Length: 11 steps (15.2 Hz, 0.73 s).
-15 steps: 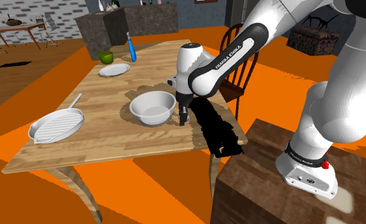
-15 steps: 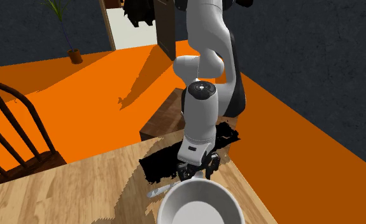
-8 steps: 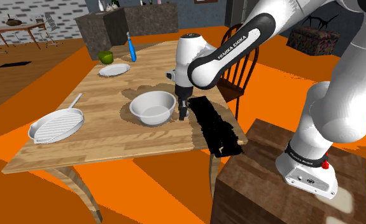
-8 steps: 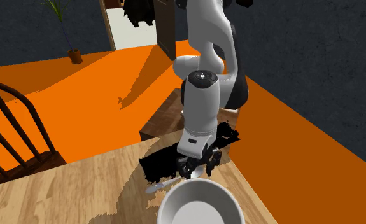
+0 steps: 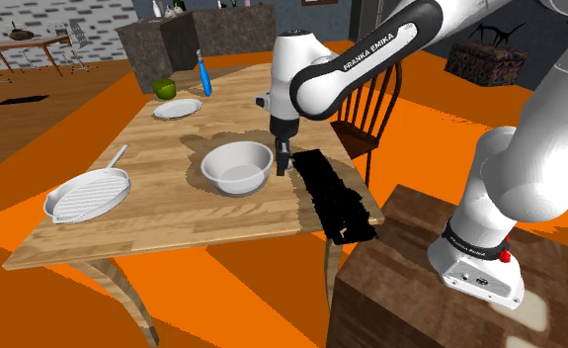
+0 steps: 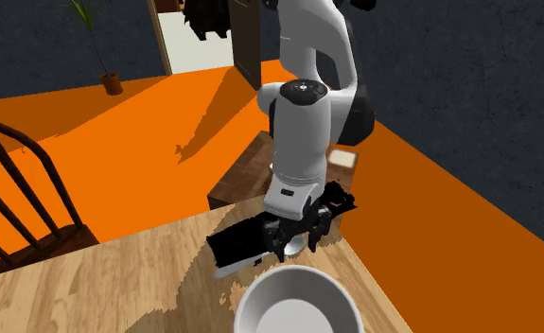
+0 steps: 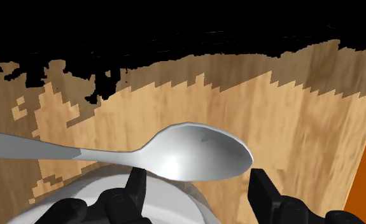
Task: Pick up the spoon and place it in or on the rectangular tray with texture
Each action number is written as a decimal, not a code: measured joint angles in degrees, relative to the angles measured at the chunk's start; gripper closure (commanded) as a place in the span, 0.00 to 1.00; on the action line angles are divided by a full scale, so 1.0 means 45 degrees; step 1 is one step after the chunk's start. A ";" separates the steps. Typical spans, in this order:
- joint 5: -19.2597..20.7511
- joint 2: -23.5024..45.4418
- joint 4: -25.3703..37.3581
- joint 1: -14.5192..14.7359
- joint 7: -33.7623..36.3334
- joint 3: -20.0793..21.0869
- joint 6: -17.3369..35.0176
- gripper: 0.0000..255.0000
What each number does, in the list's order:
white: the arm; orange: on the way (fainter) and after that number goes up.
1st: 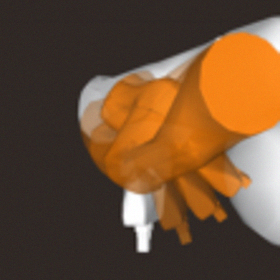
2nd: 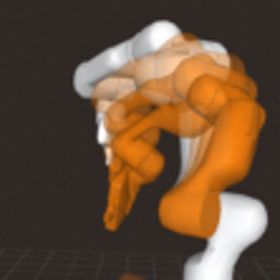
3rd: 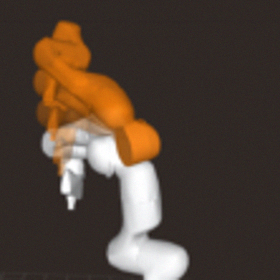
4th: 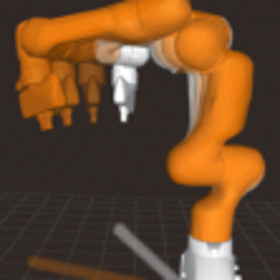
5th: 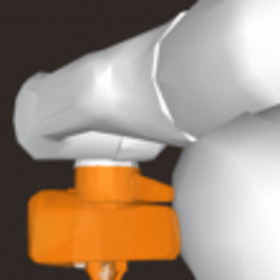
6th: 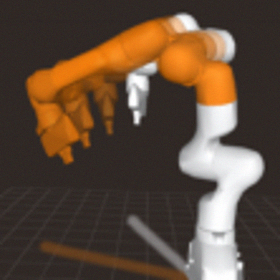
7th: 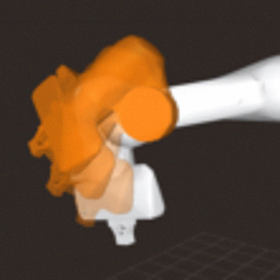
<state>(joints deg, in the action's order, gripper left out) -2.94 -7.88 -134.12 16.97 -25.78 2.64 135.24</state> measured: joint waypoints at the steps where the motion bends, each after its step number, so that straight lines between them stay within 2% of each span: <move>1: 0.0001 -0.0136 0.0067 0.0004 0.0017 0.0004 -0.0202 1.00; 9: 0.0027 -0.0694 0.0828 -0.0003 0.0065 -0.0006 -0.1521 1.00; 11: 0.0000 -0.1242 0.0370 0.0055 0.0185 0.0067 -0.1612 1.00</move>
<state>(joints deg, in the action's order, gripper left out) -2.94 -13.47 -132.45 17.22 -24.94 2.94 127.99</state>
